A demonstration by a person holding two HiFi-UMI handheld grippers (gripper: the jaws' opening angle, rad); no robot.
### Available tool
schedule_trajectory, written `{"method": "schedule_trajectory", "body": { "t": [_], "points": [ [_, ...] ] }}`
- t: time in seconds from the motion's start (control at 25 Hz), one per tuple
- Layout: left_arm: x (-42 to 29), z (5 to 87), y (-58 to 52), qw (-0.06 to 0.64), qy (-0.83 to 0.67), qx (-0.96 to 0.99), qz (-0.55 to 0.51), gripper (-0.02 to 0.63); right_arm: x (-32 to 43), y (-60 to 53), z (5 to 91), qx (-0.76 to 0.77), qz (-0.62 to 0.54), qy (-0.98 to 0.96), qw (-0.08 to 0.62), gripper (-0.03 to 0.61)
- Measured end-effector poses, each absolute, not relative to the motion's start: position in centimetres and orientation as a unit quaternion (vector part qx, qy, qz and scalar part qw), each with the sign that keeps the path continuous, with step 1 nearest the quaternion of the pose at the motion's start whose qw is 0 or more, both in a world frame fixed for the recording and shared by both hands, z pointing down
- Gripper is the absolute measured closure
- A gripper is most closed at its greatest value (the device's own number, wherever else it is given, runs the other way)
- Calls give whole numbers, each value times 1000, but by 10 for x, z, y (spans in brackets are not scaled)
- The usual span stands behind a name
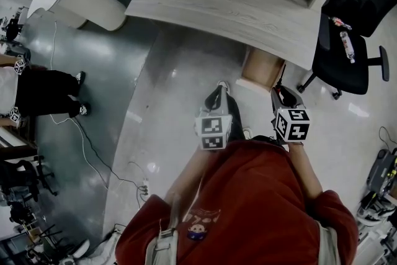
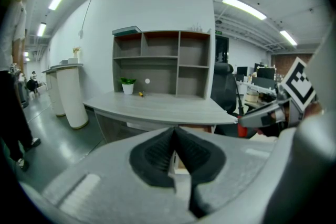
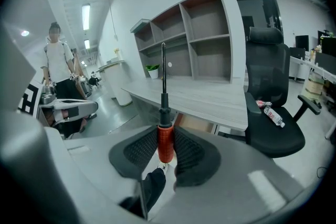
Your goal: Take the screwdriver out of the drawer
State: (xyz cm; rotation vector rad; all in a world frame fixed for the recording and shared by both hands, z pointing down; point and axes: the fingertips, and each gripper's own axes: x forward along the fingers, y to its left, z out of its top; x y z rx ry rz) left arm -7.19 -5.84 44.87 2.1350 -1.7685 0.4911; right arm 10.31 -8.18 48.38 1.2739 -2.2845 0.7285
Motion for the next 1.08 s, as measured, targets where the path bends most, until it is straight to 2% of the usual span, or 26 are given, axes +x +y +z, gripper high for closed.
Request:
{"method": "schedule_trajectory", "body": {
  "t": [1.08],
  "points": [
    [-81, 446, -53, 169, -629, 743, 157, 613, 93, -80, 481, 450, 262, -829, 207, 483]
  ]
}}
